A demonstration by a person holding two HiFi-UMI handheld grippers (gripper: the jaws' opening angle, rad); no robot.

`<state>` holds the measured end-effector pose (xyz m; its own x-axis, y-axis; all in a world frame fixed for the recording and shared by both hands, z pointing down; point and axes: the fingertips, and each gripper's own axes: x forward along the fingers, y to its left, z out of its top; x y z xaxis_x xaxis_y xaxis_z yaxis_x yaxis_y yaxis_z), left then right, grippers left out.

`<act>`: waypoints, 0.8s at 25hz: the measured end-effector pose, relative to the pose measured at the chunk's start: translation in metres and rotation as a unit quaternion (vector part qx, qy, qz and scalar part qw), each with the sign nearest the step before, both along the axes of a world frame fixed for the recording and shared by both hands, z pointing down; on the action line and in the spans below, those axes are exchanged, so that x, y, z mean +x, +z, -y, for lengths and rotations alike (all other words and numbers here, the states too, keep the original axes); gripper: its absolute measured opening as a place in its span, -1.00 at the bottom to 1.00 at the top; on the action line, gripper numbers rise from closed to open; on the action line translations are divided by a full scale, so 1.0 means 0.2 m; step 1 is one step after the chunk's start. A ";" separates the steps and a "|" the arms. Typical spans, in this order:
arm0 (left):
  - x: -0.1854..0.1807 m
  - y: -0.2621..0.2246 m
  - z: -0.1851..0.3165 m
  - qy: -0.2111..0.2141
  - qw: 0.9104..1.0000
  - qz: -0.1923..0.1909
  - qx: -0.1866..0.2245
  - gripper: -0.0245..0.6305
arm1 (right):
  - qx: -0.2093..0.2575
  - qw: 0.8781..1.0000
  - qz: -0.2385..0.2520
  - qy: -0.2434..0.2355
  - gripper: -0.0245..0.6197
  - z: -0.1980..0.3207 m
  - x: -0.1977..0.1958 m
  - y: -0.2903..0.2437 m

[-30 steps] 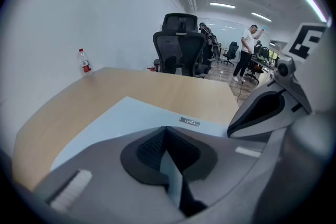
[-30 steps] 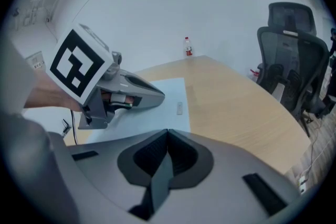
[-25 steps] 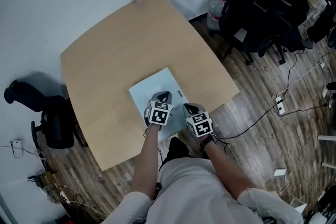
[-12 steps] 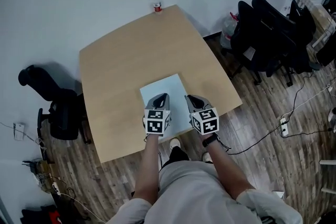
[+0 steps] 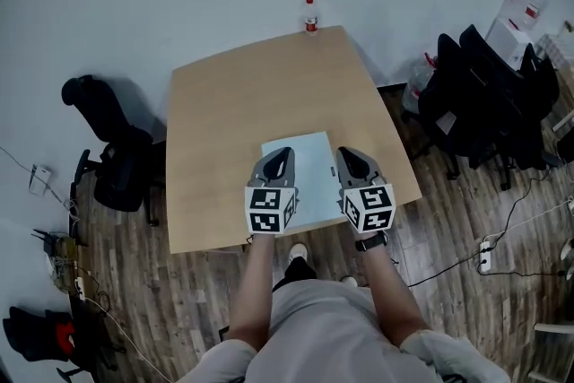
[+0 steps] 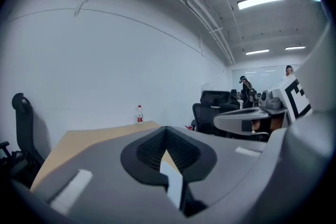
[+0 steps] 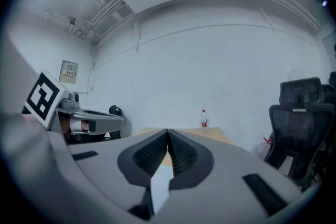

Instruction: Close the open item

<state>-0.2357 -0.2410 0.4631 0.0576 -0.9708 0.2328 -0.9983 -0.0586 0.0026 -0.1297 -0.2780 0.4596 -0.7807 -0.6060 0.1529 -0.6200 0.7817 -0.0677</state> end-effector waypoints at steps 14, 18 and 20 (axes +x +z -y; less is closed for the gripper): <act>0.11 -0.25 -0.41 -0.089 0.993 0.024 0.076 -0.90 | 0.040 0.998 0.010 -0.044 -0.89 -0.26 0.09 -0.21; 0.21 -0.24 -0.47 -0.082 0.993 0.023 0.080 -0.90 | 0.041 0.998 0.012 -0.050 -0.89 -0.33 0.13 -0.21; 0.27 -0.25 -0.48 -0.078 0.993 0.024 0.085 -0.90 | 0.045 0.998 0.011 -0.053 -0.89 -0.36 0.15 -0.21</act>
<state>-0.1826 -0.1447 0.4133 -0.1040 -0.9925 0.0638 -0.9940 0.1015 -0.0419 -0.1001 -0.2059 0.4172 -0.8436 -0.5305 0.0827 -0.5329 0.8462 -0.0071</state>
